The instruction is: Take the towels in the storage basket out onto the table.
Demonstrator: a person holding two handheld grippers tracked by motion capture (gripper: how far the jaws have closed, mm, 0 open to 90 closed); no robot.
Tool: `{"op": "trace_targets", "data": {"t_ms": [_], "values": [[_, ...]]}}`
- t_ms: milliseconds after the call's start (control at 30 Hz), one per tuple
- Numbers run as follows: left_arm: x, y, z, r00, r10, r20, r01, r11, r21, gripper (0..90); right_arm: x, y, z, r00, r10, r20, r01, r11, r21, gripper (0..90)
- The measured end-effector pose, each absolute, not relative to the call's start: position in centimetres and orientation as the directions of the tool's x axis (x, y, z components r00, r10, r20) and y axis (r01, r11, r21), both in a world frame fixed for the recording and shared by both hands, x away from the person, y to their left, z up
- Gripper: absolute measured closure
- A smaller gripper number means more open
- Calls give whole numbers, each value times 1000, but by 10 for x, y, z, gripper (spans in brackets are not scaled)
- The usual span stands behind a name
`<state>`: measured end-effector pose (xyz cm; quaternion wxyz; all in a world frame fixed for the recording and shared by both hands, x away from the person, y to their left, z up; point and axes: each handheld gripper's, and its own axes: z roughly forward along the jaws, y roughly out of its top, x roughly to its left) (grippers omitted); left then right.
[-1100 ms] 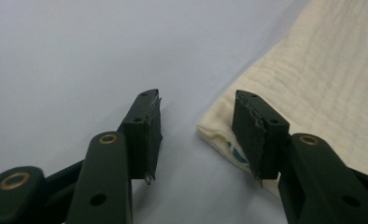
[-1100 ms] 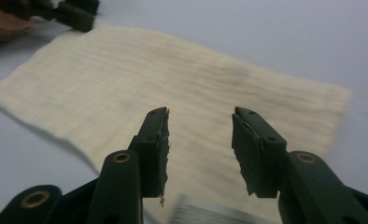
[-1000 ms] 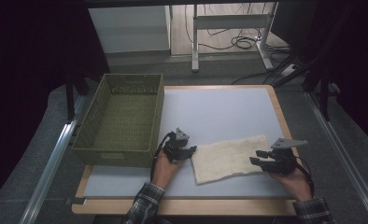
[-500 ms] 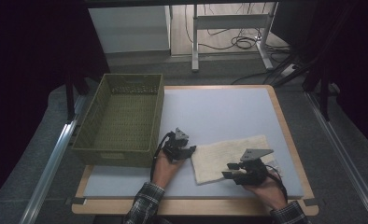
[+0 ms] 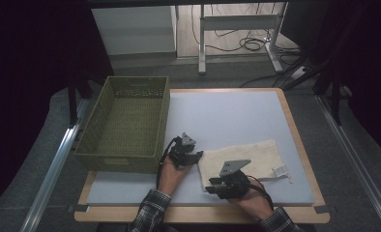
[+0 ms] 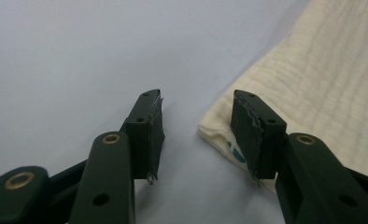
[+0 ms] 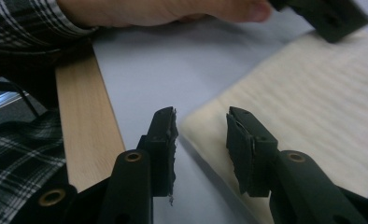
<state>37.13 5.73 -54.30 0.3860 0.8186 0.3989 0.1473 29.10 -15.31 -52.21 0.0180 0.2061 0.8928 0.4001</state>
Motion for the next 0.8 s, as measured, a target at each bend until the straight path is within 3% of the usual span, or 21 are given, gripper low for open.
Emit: {"op": "trace_targets", "data": {"t_ms": [267, 433, 567, 700, 800], "values": [[371, 57, -543, 639, 767, -67, 539, -383, 750, 536, 292, -133, -530, -916, 399, 44, 312, 638, 704, 622], [371, 58, -543, 638, 767, -70, 540, -381, 750, 538, 291, -132, -530, -902, 432, -20, 295, 648, 702, 814], [371, 58, -543, 632, 771, -71, 544, -377, 750, 555, 297, -138, -532, -895, 442, 51, 343, 612, 713, 848], [370, 57, -543, 637, 768, -61, 534, -383, 754, 613, 298, -139, -532, -894, 444, 65, 351, 603, 716, 850], [365, 52, -542, 678, 735, 3, 479, -445, 757, 767, 298, -140, -533, -895, 441, 61, 345, 600, 721, 850]]}}
